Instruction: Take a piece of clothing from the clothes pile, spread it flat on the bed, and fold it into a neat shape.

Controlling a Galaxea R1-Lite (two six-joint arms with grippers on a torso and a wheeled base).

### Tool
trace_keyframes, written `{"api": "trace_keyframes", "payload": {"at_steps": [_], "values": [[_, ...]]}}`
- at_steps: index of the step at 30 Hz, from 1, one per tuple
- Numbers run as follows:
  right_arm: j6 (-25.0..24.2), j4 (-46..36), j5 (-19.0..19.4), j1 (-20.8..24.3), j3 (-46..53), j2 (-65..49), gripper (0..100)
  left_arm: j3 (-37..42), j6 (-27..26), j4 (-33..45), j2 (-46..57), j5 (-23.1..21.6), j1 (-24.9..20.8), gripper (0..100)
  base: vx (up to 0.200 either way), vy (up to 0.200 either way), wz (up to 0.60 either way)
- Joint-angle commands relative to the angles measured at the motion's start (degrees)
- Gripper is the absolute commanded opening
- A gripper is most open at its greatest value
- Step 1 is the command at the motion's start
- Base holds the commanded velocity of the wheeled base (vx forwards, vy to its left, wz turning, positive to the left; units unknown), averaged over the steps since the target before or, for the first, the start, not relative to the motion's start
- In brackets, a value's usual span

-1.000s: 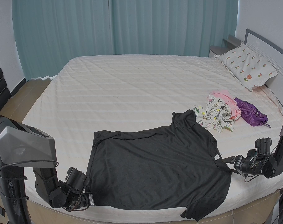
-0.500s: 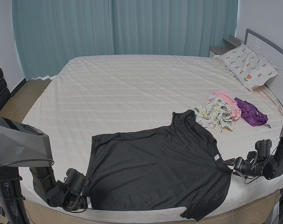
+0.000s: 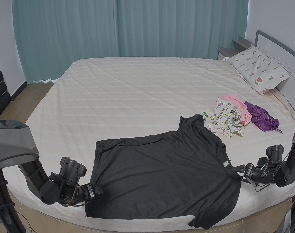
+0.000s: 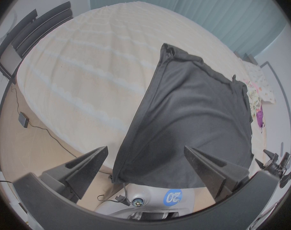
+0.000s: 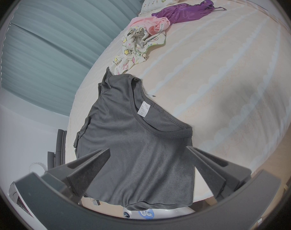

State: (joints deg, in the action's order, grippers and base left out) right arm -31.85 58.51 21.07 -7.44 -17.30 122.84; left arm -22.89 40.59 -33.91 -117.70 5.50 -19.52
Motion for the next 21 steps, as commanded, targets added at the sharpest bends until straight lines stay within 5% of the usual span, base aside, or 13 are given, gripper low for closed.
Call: {"api": "trace_keyframes", "payload": {"at_steps": [1, 16, 21], "values": [[0.04, 0.02, 0.03, 0.23, 0.16, 0.03, 100, -1.36, 0.27, 0.08, 1.6, -0.22, 0.71, 100, 0.0, 0.0, 0.0], [-0.05, 0.02, 0.03, 0.23, 0.16, 0.11, 100, -4.97, 4.49, 0.6, 1.16, -0.31, 2.11, 100, 0.0, 0.0, 0.0], [0.04, 0.02, 0.03, 0.41, 0.16, 0.11, 100, -5.14, 4.58, 0.87, 0.72, -0.31, 2.38, 100, 0.2, 0.0, 0.0]]}}
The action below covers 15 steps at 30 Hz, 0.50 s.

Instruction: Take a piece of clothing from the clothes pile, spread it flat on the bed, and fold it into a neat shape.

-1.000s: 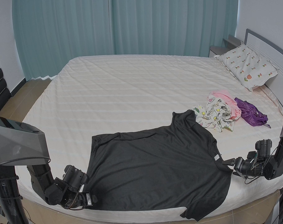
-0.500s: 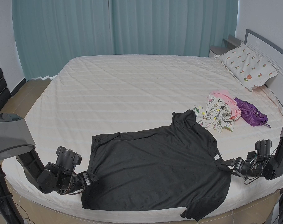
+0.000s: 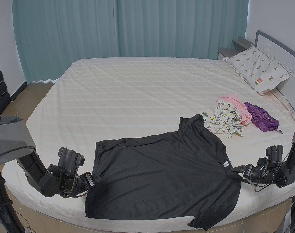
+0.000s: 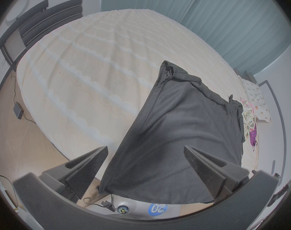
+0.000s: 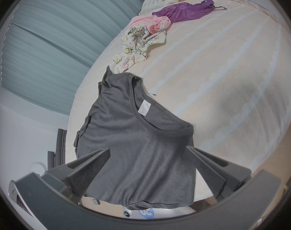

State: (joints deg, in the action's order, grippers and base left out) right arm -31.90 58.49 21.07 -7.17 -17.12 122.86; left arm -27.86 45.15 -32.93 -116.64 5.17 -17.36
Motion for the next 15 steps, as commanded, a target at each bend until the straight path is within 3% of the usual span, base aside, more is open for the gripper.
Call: {"api": "trace_keyframes", "payload": {"at_steps": [1, 4, 15], "values": [[0.0, 0.04, 0.03, 0.14, 0.06, 0.1, 100, -0.09, 0.02, -0.21, -0.34, -0.07, 0.22, 100, 0.2, 0.0, 0.0], [0.09, 0.04, 0.03, 0.14, 0.15, 0.1, 100, -0.01, 0.02, -0.47, -0.34, -0.07, 0.13, 100, 0.2, 0.0, 0.0], [0.09, 0.04, 0.03, 0.49, 0.15, 0.1, 100, -0.27, 0.11, -0.47, -1.31, -0.07, 0.13, 100, 0.0, 0.0, 0.0]]}}
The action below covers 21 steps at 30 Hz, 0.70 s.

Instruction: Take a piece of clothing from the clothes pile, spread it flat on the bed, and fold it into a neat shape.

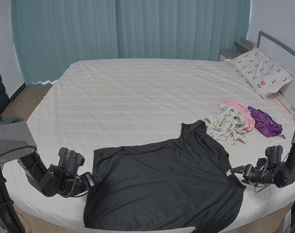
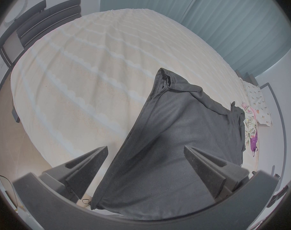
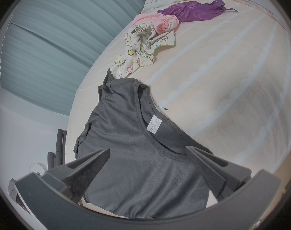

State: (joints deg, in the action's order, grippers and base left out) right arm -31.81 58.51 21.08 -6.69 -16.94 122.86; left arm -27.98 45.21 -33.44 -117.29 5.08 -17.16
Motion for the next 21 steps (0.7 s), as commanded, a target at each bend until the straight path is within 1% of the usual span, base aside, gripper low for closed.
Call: {"api": "trace_keyframes", "payload": {"at_steps": [1, 7, 12, 13, 17, 20, 21], "values": [[-0.01, 0.02, 0.02, 0.01, -0.02, 0.1, 100, -0.15, 0.05, 0.04, -0.66, 0.01, -0.06, 100, 0.0, 0.0, 0.0], [-0.01, 0.02, 0.02, 0.28, -0.02, 0.1, 100, -0.41, 0.05, -0.14, -0.84, -0.25, -0.06, 100, 0.0, -0.2, 0.0], [-0.01, 0.02, 0.02, 0.36, 0.07, 0.19, 100, -1.38, 0.84, -0.75, -1.28, -0.6, 0.38, 100, 0.0, 0.0, 0.0], [-0.01, 0.02, 0.02, 0.54, 0.07, 0.1, 100, -2.43, 2.69, -1.1, -1.72, -0.6, 0.47, 100, 0.0, 0.0, 0.0], [-0.1, 0.02, -0.07, 0.98, 0.07, 0.01, 100, -6.3, 7.26, -1.1, -2.33, -0.43, 0.55, 100, 0.0, 0.0, 0.0], [-0.36, 0.02, -0.07, 1.51, 0.16, 0.01, 100, -8.41, 7.87, -1.01, -3.48, -0.07, 0.64, 100, 0.0, 0.0, 0.0], [-0.45, 0.02, -0.07, 1.51, 0.16, 0.01, 100, -10.34, 7.87, -0.84, -4.35, 0.1, 0.9, 100, 0.0, 0.0, 0.0]]}}
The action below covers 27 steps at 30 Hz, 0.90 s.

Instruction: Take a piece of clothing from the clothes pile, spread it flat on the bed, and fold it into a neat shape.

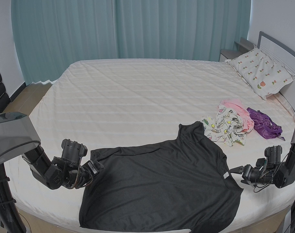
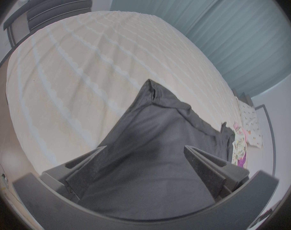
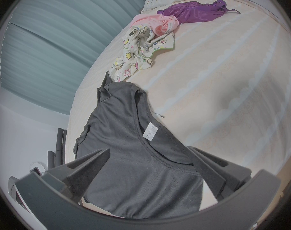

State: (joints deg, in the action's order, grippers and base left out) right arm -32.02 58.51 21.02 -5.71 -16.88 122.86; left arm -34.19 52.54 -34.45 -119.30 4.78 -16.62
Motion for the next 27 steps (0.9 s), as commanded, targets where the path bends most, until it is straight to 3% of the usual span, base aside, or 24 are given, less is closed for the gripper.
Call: {"api": "trace_keyframes", "payload": {"at_steps": [1, 12, 16, 27], "values": [[-0.23, 0.02, -0.01, 0.61, 0.1, 0.01, 100, -5.8, 0.63, 0.44, -2.87, 0.41, 0.8, 100, 0.0, 0.0, 0.0], [-0.32, 0.11, -0.01, 0.7, 0.45, 0.19, 100, -23.64, 0.63, 4.04, -15.79, 3.57, 2.38, 100, 0.0, 0.0, 0.0], [-0.32, 0.11, -0.01, 0.7, 0.36, 0.19, 100, -30.41, 0.63, 8.61, -18.78, 5.07, 2.38, 100, 0.0, 0.0, 0.0], [-0.32, 0.2, -0.01, 0.61, 0.27, 0.37, 100, -39.46, 0.63, 13.01, -22.73, 6.47, 2.2, 100, 0.0, 0.0, 0.0]]}}
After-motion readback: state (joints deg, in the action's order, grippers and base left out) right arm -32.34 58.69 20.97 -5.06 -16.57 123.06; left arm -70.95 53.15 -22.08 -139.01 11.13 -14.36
